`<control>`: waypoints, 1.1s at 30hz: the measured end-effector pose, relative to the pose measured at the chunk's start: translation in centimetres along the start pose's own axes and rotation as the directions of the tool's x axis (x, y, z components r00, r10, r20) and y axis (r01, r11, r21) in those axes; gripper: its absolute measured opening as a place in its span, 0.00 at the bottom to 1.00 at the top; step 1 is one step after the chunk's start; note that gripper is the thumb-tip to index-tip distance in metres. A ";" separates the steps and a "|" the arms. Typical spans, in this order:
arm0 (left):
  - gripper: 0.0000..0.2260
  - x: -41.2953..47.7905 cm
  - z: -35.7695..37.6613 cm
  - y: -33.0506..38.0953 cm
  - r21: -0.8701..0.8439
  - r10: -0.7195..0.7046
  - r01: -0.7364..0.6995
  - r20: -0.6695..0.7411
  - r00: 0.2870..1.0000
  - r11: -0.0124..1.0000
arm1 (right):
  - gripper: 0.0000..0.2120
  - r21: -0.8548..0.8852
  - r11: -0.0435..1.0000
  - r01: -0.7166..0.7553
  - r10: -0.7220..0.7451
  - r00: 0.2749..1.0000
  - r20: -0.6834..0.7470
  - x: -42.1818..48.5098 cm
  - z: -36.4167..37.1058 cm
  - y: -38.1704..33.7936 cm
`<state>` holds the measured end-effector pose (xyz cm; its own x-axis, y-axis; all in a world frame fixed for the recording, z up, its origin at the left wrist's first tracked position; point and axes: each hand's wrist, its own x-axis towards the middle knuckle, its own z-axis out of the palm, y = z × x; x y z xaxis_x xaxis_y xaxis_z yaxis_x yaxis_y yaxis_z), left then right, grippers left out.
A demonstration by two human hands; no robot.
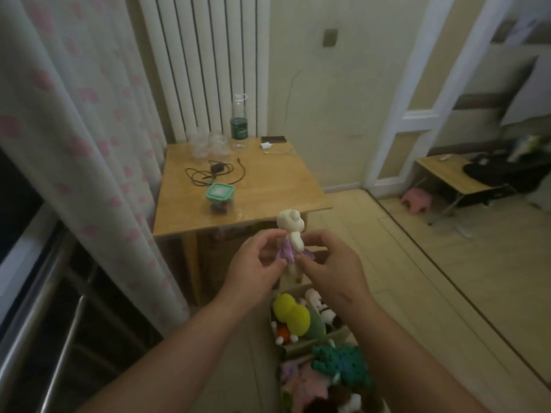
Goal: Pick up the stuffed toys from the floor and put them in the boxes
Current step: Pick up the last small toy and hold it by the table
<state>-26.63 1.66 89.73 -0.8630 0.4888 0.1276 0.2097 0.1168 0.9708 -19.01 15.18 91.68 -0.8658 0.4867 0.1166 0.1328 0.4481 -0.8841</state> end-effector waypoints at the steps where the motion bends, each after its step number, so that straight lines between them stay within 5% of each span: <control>1: 0.21 -0.1 1.5 0.4 -0.012 0.004 -0.004 0.009 1.000 1.000 | 0.11 0.004 1.000 -0.006 0.007 1.000 -0.007 -0.3 -1.5 0.5; 16: 0.16 -0.1 23.9 4.6 -0.062 -0.048 0.052 0.068 0.996 0.997 | 0.10 -0.089 0.996 -0.030 0.030 1.000 -0.002 0.2 -22.0 11.6; 26: 0.13 3.4 24.4 2.0 -0.057 -0.141 0.144 0.060 0.988 0.988 | 0.07 -0.046 0.996 -0.073 0.076 0.994 0.079 3.8 -20.7 14.7; 33: 0.14 8.7 22.4 2.9 0.030 -0.070 0.069 0.052 0.996 0.997 | 0.09 -0.035 0.999 -0.021 0.023 0.998 0.053 8.3 -20.0 12.9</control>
<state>-23.26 25.59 89.15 -0.8507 0.5234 0.0485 0.1636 0.1758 0.9707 -14.86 40.06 90.29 -0.8870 0.4561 0.0724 0.1677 0.4641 -0.8698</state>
